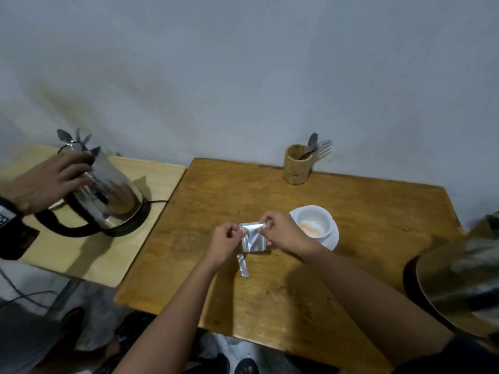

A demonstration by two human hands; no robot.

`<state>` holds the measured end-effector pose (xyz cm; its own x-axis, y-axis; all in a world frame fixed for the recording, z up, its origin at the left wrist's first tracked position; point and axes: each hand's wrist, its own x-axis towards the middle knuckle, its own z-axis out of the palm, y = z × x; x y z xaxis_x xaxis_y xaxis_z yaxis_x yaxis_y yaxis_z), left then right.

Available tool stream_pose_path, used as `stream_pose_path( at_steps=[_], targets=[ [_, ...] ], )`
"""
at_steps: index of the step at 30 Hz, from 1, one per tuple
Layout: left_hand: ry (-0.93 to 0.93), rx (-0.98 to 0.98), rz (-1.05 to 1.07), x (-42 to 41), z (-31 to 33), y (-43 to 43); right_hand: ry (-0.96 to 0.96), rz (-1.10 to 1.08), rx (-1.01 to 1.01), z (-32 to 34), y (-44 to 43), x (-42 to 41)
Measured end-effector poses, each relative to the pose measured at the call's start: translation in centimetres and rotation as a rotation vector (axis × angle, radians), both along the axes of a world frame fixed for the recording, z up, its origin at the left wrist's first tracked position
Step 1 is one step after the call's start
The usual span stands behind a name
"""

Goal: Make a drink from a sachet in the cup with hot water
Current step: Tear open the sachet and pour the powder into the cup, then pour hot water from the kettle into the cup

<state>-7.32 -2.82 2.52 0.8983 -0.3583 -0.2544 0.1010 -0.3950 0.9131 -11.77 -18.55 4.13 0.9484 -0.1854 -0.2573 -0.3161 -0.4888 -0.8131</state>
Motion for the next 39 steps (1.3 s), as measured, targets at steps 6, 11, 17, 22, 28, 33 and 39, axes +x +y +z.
stream_pose_path(
  at_steps=[6,11,17,22,28,33,39],
  targets=[
    [0.041,0.183,0.060,-2.1,-4.1,4.3,0.158,0.196,-0.156,-4.2,4.3,0.0],
    [-0.020,0.303,0.081,-3.7,-5.3,4.7,0.190,0.257,-0.251,-5.9,5.7,-0.1],
    [-0.082,0.459,0.076,-3.9,-5.6,3.9,0.157,0.243,-0.325,-7.2,5.8,0.1],
    [-0.161,0.482,0.081,-4.2,-5.6,4.1,-0.018,0.266,-0.392,-7.9,5.9,-1.2],
    [-0.377,0.543,-0.054,-5.3,-6.5,4.5,-0.247,0.418,-0.655,-9.3,5.7,-2.5],
    [-0.436,0.605,-0.142,-6.1,-7.1,4.9,-0.234,0.389,-0.637,-8.9,5.6,-4.7],
    [-0.434,0.632,-0.204,-4.6,-5.9,4.3,-0.029,0.225,-0.289,-3.5,4.1,-4.7]
  ],
)
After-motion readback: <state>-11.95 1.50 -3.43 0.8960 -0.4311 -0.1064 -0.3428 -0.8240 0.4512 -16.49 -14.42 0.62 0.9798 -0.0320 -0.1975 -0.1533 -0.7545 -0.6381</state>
